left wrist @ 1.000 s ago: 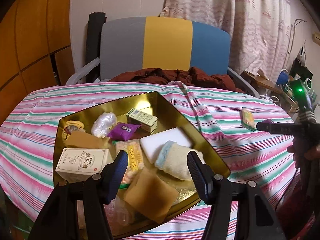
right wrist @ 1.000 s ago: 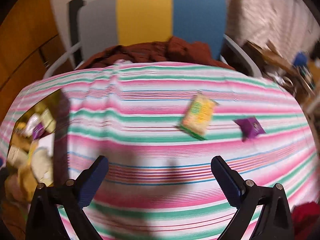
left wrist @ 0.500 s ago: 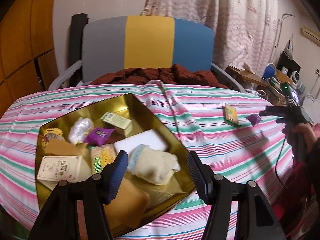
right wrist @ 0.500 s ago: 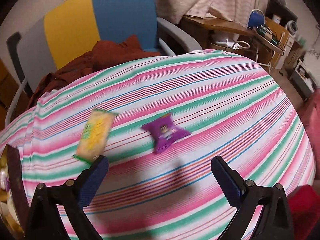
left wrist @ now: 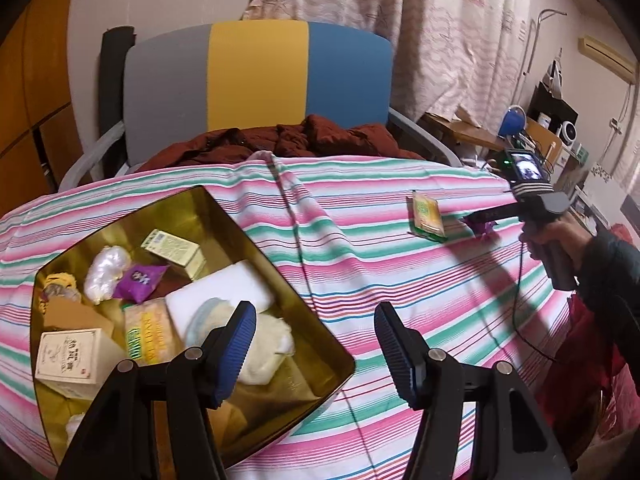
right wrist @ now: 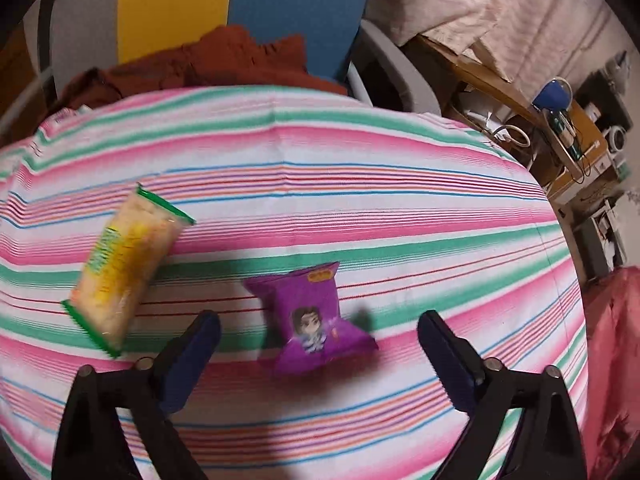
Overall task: Organize objects
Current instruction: 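Move both tools from the tray toward the cracker packet and second candy, then grasp the second purple candy packet with the right tool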
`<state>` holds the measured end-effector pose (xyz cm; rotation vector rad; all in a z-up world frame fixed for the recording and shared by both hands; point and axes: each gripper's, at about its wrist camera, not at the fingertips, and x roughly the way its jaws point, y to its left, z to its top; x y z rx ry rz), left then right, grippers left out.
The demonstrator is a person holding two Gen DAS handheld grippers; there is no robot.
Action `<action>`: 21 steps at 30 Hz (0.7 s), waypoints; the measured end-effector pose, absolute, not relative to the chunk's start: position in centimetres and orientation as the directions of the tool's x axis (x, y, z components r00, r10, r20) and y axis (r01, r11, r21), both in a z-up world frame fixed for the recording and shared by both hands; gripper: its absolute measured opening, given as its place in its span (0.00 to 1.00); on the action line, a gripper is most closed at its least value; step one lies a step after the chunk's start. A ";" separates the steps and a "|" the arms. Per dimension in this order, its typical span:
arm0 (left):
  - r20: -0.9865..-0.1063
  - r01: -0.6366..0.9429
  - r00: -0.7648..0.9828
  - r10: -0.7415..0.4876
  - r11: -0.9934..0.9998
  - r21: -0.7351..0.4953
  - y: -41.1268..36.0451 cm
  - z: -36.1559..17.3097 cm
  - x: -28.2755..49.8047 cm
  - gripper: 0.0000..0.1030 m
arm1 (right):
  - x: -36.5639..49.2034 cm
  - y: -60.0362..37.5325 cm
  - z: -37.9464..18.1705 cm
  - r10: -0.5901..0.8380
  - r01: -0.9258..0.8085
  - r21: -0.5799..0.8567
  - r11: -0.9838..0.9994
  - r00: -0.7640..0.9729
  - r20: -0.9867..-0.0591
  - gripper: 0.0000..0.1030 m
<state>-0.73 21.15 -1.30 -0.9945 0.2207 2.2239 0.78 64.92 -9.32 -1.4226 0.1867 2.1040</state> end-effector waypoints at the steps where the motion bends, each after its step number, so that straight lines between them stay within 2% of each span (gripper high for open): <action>1: -0.716 -0.653 -0.469 0.518 -0.749 -0.114 21.6 -1.4 -0.8 0.61 | 0.7 65.3 -9.7 0.381 -0.537 -0.199 -0.820 -0.253 -0.889 0.88; 3: -0.721 -0.662 -0.457 0.521 -0.740 -0.115 22.2 -1.5 -0.8 0.61 | 0.3 65.9 -10.3 0.353 -0.530 -0.179 -0.829 -0.248 -0.902 0.81; 6: -0.729 -0.681 -0.438 0.526 -0.724 -0.113 23.5 -1.6 -0.7 0.60 | 0.3 66.4 -10.8 0.307 -0.529 -0.128 -0.839 -0.266 -0.914 0.61; 7: -0.730 -0.688 -0.431 0.531 -0.717 -0.115 24.0 -1.5 -0.7 0.61 | 0.4 66.4 -10.7 0.281 -0.527 -0.095 -0.845 -0.285 -0.916 0.44; 8: -0.729 -0.694 -0.426 0.537 -0.710 -0.117 24.4 -1.5 -0.7 0.61 | 0.6 66.4 -10.6 0.263 -0.525 -0.070 -0.848 -0.302 -0.916 0.36; 15: -0.751 -0.714 -0.360 0.553 -0.682 -0.159 28.8 -1.9 -1.7 0.61 | 1.7 66.5 -10.6 0.204 -0.545 0.014 -0.838 -0.338 -0.919 0.36; 21: -0.777 -0.734 -0.320 0.542 -0.661 -0.159 33.1 -3.0 -2.3 0.60 | 1.6 66.3 -10.9 0.194 -0.541 0.023 -0.841 -0.340 -0.920 0.37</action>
